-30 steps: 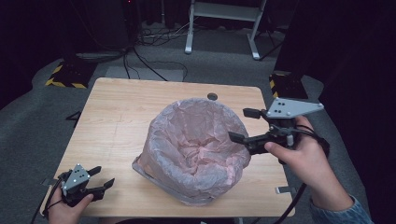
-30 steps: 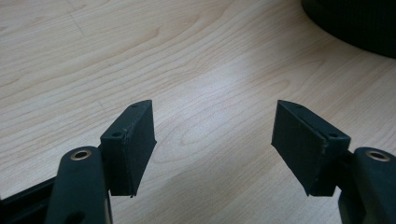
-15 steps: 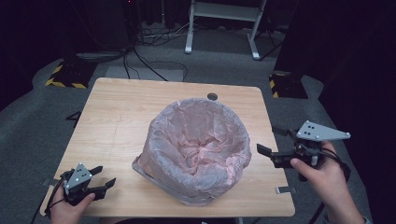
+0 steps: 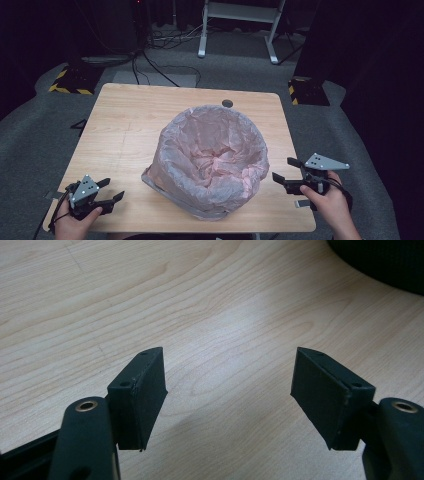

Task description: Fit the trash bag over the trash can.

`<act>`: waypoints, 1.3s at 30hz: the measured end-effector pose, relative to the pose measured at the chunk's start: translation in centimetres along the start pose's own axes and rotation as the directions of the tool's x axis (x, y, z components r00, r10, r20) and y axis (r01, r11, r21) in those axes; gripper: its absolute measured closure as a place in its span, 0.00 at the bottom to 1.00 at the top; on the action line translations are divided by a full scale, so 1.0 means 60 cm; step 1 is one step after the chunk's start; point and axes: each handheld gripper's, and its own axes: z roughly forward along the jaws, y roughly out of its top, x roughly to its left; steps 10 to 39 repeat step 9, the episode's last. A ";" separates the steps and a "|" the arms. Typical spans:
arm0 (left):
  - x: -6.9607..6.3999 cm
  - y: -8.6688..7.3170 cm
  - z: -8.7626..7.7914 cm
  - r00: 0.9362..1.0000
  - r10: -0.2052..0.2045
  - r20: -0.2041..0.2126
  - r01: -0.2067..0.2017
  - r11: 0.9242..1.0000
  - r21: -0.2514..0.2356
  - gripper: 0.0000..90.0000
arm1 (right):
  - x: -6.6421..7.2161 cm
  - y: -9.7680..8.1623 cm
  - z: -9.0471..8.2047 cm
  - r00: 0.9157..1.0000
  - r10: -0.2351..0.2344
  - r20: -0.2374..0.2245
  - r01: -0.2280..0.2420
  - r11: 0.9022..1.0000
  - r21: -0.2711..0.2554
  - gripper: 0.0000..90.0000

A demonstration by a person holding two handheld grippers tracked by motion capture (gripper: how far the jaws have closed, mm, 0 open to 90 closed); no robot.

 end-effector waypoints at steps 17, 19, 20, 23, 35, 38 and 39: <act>0.000 -0.003 0.005 1.000 0.003 0.005 -0.003 1.000 0.018 0.32 | -0.011 -0.087 0.059 0.999 0.051 0.017 -0.052 0.996 0.067 0.17; 0.000 -0.003 0.005 1.000 0.003 0.005 -0.003 1.000 0.018 0.32 | -0.011 -0.087 0.059 0.999 0.051 0.017 -0.052 0.996 0.067 0.17; 0.000 -0.003 0.005 1.000 0.003 0.005 -0.003 1.000 0.018 0.32 | -0.011 -0.087 0.059 0.999 0.051 0.017 -0.052 0.996 0.067 0.17; 0.000 -0.003 0.005 1.000 0.003 0.005 -0.003 1.000 0.018 0.32 | -0.011 -0.087 0.059 0.999 0.051 0.017 -0.052 0.996 0.067 0.17; 0.000 -0.003 0.005 1.000 0.003 0.005 -0.003 1.000 0.018 0.32 | -0.011 -0.087 0.059 0.999 0.051 0.017 -0.052 0.996 0.067 0.17; 0.000 -0.003 0.005 1.000 0.003 0.005 -0.003 1.000 0.018 0.32 | -0.011 -0.087 0.059 0.999 0.051 0.017 -0.052 0.996 0.067 0.17; 0.000 -0.003 0.005 1.000 0.003 0.005 -0.003 1.000 0.018 0.32 | -0.011 -0.087 0.059 0.999 0.051 0.017 -0.052 0.996 0.067 0.17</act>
